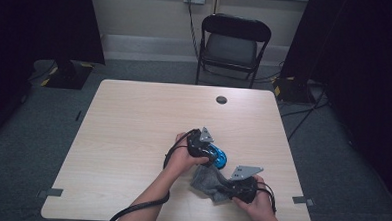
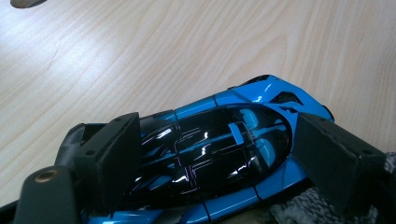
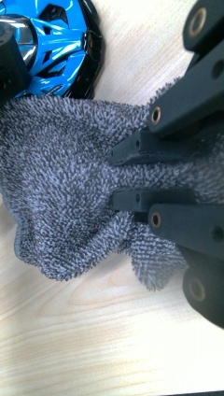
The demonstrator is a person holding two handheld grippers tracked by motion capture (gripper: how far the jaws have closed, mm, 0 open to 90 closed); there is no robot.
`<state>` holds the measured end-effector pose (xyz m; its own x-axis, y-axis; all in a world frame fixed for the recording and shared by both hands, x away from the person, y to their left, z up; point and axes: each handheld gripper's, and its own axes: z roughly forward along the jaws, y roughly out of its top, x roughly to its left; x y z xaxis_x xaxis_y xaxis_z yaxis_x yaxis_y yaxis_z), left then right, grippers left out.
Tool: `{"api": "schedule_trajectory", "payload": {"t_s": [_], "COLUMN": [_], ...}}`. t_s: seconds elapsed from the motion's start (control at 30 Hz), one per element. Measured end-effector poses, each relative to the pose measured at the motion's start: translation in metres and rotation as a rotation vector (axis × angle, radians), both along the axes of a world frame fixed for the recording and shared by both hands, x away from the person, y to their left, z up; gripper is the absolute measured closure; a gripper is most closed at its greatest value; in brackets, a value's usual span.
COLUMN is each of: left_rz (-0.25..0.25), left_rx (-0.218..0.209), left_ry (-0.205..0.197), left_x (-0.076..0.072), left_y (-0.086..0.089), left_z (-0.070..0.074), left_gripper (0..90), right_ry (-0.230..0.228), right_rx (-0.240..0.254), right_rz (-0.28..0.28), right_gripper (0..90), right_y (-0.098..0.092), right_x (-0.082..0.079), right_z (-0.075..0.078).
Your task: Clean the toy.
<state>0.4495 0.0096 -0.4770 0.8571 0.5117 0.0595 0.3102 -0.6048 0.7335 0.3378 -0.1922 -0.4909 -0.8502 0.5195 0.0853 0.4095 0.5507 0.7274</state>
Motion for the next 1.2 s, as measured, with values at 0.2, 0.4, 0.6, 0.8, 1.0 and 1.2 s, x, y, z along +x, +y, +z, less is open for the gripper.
{"api": "schedule_trajectory", "payload": {"t_s": [0.2,0.4,0.6,0.8,1.0,1.2], "left_rz": [-0.006,-0.016,-0.021,-0.023,-0.026,-0.025], "left_rx": [0.004,0.002,-0.001,-0.001,-0.001,-0.003], "left_ry": [0.002,0.000,-0.001,-0.004,-0.004,-0.004], "left_x": [0.000,-0.001,-0.002,-0.001,-0.001,-0.002], "left_y": [0.000,0.001,0.000,0.001,0.002,0.002], "left_z": [0.001,0.001,0.001,0.001,0.001,0.000], "left_gripper": [16.1,17.4,18.6,19.0,19.1,19.2], "right_ry": [0.038,0.053,0.054,0.038,0.031,0.020], "right_rx": [0.010,0.016,-0.020,-0.056,-0.070,-0.068], "right_rz": [-0.036,-0.095,-0.108,-0.129,-0.179,-0.220], "right_gripper": [80.6,80.9,81.0,81.2,81.2,81.2], "right_y": [-0.015,-0.034,-0.042,-0.051,-0.061,-0.069], "right_x": [0.011,0.026,0.038,0.045,0.054,0.064], "right_z": [0.002,0.003,0.006,0.009,0.010,0.009]}}
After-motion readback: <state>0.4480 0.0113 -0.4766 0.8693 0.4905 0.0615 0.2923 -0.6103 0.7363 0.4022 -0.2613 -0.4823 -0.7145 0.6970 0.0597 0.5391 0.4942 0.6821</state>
